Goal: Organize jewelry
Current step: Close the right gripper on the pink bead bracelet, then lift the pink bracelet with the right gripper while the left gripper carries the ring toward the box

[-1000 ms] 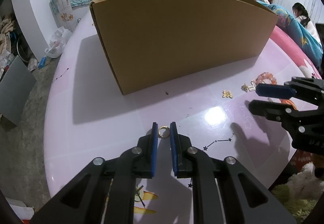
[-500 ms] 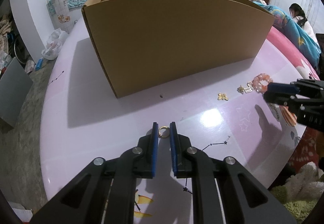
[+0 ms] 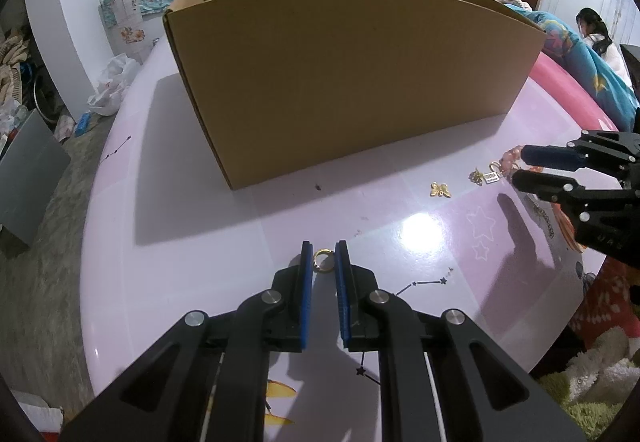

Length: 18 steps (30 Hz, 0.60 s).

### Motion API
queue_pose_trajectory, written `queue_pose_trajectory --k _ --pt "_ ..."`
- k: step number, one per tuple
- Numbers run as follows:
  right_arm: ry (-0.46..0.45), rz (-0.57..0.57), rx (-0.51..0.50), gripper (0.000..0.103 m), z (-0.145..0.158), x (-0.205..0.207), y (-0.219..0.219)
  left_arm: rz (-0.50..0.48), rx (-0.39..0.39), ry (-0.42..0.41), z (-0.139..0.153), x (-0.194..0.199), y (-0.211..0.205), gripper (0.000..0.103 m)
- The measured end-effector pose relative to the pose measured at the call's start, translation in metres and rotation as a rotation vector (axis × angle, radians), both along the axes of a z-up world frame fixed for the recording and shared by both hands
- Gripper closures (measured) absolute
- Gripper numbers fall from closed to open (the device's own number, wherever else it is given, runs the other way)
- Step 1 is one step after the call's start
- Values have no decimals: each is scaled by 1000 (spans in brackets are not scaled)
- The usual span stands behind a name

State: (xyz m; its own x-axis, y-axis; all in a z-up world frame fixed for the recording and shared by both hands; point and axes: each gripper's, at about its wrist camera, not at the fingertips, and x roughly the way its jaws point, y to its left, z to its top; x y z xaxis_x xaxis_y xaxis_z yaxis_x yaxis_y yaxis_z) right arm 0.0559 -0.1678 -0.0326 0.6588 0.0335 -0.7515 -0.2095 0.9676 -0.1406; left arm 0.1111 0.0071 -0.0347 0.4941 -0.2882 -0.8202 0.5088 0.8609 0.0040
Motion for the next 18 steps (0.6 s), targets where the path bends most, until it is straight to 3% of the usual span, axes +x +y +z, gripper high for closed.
queue_pose_trajectory --k 7,13,18 --pt "29 18 -14 96 -7 2 6 1 -2 -8 -1 0 0 92" --pt "0 -52 147 96 11 -6 -23 -3 -11 -12 -1 -2 2 92" --pt "-32 -153 387 96 27 -14 -70 -8 -42 -8 -1 -2 8 92"
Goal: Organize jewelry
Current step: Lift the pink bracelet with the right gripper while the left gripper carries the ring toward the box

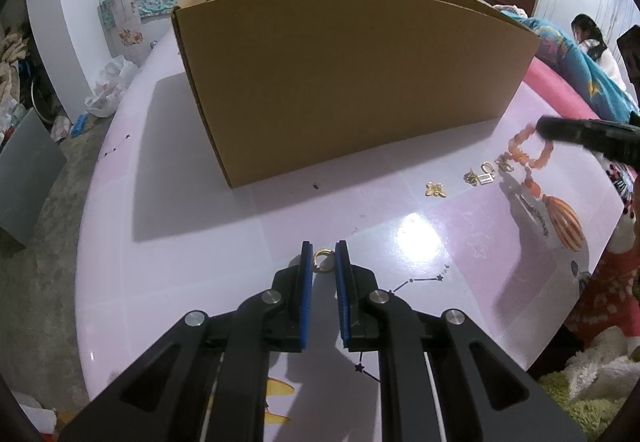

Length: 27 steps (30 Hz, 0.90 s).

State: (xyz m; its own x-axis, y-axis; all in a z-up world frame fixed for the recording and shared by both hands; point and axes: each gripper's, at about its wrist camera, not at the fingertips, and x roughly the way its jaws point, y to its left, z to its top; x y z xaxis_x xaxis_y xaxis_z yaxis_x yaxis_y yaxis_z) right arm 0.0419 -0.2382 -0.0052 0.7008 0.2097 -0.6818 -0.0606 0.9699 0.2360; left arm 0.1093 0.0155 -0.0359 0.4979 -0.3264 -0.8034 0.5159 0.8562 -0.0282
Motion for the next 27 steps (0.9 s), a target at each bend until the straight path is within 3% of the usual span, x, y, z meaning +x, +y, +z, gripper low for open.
queue_pose_trajectory --k 6,13,17,27 --pt "-29 -72 189 96 7 -7 -38 -1 -42 19 0 0 6 99" --pt "-53 -84 227 96 21 -10 -48 -10 -52 20 6 -5 5 98" --pt "-62 -80 236 96 22 -9 -47 -17 -19 14 7 -7 2 81" --pt "-66 -72 261 96 14 -14 -43 -15 63 -5 1 -7 -10 82"
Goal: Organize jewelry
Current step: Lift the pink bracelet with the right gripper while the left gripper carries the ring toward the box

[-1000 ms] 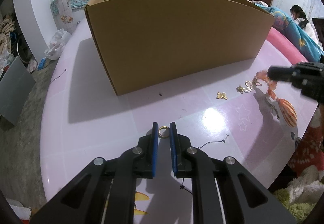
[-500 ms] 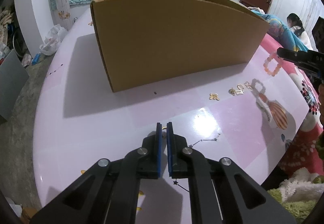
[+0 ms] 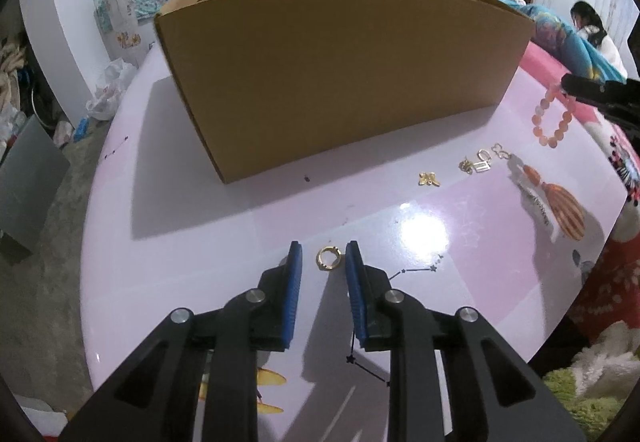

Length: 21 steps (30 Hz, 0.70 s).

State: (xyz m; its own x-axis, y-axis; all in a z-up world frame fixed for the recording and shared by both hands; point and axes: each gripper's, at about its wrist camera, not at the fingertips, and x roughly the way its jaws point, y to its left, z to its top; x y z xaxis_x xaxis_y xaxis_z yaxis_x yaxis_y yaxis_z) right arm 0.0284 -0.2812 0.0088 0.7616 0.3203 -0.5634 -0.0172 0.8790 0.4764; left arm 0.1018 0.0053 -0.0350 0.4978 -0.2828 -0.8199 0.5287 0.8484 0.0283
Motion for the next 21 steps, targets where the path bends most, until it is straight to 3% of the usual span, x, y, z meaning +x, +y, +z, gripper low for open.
queue_pose_trajectory --k 4,15,21 --pt "-7 3 1 96 -1 -3 1 -24 23 1 -1 -3 -5 92" --pt "-35 12 18 96 2 -10 -2 -30 45 -11 0 -11 -11 93" --pt "-65 14 18 96 14 -17 -3 -26 -16 -13 17 -20 -9 93"
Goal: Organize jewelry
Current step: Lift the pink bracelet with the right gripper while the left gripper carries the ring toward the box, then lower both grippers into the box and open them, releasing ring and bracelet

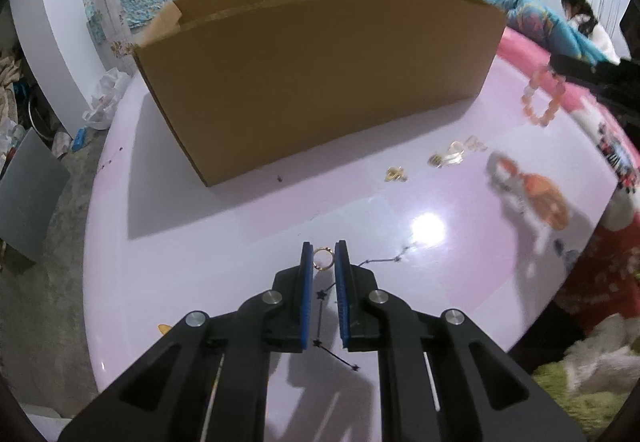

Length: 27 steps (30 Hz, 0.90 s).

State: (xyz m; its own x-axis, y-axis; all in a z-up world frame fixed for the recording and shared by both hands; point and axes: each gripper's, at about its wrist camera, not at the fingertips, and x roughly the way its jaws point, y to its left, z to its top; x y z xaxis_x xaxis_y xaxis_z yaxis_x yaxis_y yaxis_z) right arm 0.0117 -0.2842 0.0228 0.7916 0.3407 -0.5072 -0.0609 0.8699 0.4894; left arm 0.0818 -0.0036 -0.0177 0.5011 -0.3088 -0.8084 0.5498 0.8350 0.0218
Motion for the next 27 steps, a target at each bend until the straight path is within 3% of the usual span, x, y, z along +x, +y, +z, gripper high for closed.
queue_pose_trajectory --k 3,8,11,14,15,22,27 --pt "-28 14 -2 96 14 -1 2 -7 -51 -30 21 -6 2 93" --pt "-125 84 -10 96 59 10 10 -53 -178 -132 86 -3 4 93" --pt "-195 157 -1 96 88 28 15 -89 -224 -189 120 15 -1 93" --pt "-206 222 24 96 103 58 19 -117 -258 -168 137 48 -10 93" --pt "-196 239 37 96 104 69 19 -120 -259 -155 137 60 -14 93" --pt "-22 288 75 96 81 156 21 -98 -236 205 89 167 -63 93" --pt "110 290 61 96 56 193 18 -72 -177 357 63 199 -87 92"
